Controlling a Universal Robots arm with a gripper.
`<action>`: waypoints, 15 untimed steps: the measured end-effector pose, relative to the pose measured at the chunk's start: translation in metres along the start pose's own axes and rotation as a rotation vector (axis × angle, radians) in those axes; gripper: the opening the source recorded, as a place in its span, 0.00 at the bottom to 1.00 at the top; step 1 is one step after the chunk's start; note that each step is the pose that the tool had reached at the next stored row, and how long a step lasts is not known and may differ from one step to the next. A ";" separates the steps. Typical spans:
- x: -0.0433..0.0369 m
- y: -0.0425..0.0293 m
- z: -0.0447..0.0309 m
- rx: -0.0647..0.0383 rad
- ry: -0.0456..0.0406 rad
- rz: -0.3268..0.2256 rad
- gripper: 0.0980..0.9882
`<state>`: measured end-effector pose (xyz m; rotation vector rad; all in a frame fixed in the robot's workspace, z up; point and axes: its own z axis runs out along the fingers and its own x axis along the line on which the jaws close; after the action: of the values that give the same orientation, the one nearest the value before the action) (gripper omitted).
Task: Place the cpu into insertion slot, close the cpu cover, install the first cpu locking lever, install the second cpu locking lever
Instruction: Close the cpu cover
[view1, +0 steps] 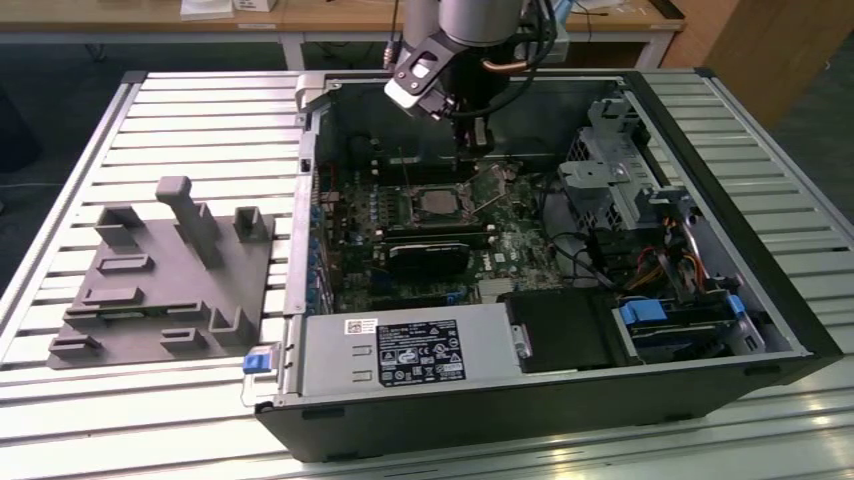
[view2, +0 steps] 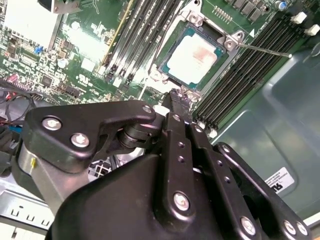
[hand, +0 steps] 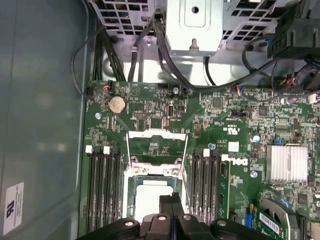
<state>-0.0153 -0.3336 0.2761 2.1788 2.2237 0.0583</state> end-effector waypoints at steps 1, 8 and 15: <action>0.0000 0.0015 0.0000 0.000 -0.0002 0.000 0.01; -0.0003 0.0134 0.0007 0.002 -0.0002 0.000 0.01; 0.0001 0.0186 0.0058 0.002 0.0000 -0.011 0.01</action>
<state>0.0035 -0.3331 0.2711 2.1673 2.2363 0.0561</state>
